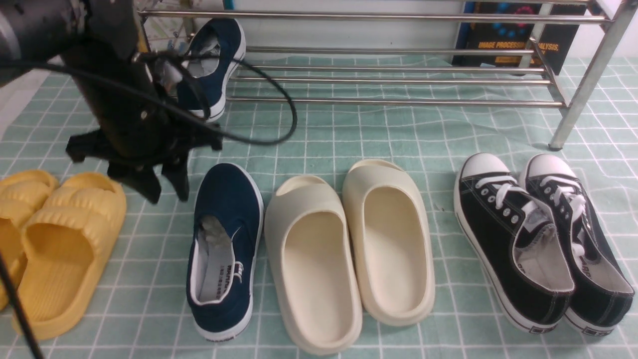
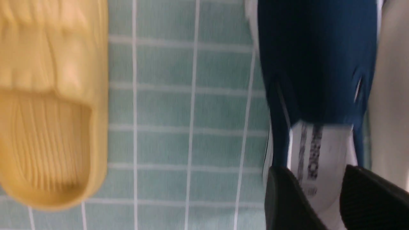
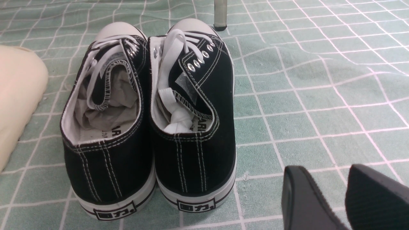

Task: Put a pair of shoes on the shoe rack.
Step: Use the left arm to grab the shoe closest to it

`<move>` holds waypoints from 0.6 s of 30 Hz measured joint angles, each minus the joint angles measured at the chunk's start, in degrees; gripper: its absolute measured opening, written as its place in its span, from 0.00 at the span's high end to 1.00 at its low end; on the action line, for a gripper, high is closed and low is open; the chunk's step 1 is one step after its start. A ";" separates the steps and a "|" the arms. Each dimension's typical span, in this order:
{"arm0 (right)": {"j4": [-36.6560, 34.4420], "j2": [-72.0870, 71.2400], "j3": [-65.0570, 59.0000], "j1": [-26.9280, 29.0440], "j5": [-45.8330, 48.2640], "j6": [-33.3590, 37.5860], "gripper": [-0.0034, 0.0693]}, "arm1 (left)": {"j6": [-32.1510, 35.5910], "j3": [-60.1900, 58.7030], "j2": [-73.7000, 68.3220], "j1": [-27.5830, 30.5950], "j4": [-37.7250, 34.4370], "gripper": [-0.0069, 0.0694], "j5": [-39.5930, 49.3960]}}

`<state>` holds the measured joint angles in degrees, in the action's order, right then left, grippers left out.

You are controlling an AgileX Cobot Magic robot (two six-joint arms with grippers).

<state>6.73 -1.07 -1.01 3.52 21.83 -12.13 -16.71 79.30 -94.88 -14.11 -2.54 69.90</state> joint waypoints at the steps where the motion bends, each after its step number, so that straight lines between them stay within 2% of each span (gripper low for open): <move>1: 0.00 0.00 0.00 0.00 0.00 0.00 0.61 | -0.34 -3.89 2.29 -1.02 -0.01 0.57 -0.72; 4: 0.00 0.00 0.00 0.00 0.00 0.00 0.61 | -2.47 -13.79 8.21 -3.50 -0.36 0.59 -6.22; 8: 0.00 0.00 0.00 0.00 0.00 0.00 0.61 | -4.47 -22.04 10.61 -3.82 -1.16 0.59 -14.96; 13: 0.00 0.00 0.00 0.00 0.00 0.00 0.61 | -4.68 -25.77 8.68 -3.82 -1.89 0.56 -19.75; 18: 0.00 0.00 0.00 0.00 0.00 0.00 0.61 | -4.31 -25.91 4.91 -3.82 -3.72 0.48 -24.65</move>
<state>6.73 -1.07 -1.01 3.52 21.83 -12.13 -21.02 53.39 -89.96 -17.93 -6.26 45.25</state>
